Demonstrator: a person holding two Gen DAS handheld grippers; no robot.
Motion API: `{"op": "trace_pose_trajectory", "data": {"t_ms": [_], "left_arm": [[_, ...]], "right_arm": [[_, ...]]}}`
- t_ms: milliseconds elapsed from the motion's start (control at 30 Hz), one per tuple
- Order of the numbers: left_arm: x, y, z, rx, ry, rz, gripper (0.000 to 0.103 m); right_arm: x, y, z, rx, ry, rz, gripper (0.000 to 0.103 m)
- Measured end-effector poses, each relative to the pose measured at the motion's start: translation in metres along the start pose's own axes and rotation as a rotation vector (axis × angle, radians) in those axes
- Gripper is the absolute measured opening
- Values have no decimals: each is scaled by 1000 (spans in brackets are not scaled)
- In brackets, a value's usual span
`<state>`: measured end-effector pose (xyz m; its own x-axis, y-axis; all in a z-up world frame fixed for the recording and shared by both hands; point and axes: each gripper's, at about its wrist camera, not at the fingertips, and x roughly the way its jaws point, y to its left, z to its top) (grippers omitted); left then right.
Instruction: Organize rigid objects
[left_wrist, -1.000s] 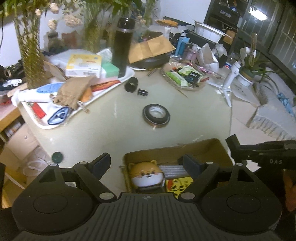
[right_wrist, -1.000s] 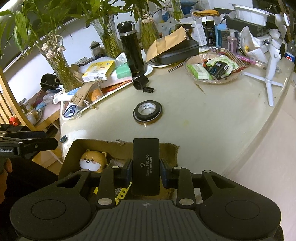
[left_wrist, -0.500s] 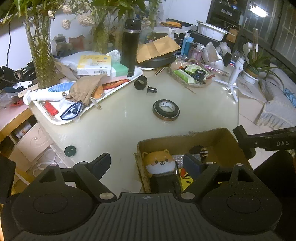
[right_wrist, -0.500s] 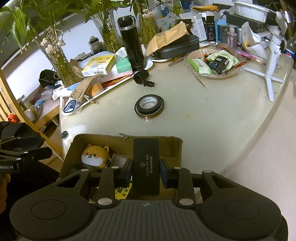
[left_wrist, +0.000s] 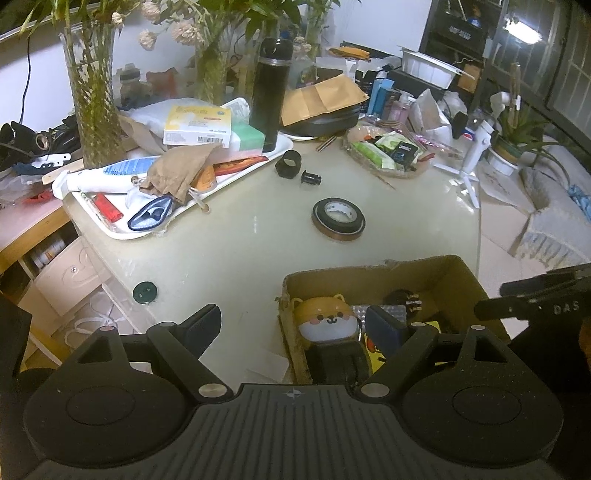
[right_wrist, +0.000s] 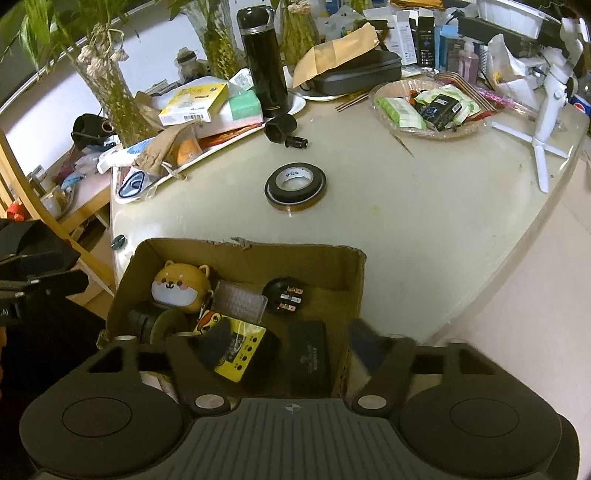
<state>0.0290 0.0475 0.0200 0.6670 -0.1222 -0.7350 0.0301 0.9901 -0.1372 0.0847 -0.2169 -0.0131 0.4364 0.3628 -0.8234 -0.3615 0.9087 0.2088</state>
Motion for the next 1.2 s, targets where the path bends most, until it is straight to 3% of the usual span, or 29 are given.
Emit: {"op": "trace_pose_trajectory", "data": {"t_ms": [133, 300, 667, 1200], "left_arm": [[1, -2, -1, 10, 9, -2, 86], [6, -2, -1, 7, 48, -29, 86], [14, -12, -9, 51, 118, -45, 86], [16, -16, -9, 76, 127, -38, 86]], "right_arm": [[1, -1, -3, -12, 10, -8, 97], [1, -7, -9, -12, 16, -21, 103], [-2, -26, -28, 8, 8, -38, 103], [-3, -24, -28, 5, -11, -40, 103]]}}
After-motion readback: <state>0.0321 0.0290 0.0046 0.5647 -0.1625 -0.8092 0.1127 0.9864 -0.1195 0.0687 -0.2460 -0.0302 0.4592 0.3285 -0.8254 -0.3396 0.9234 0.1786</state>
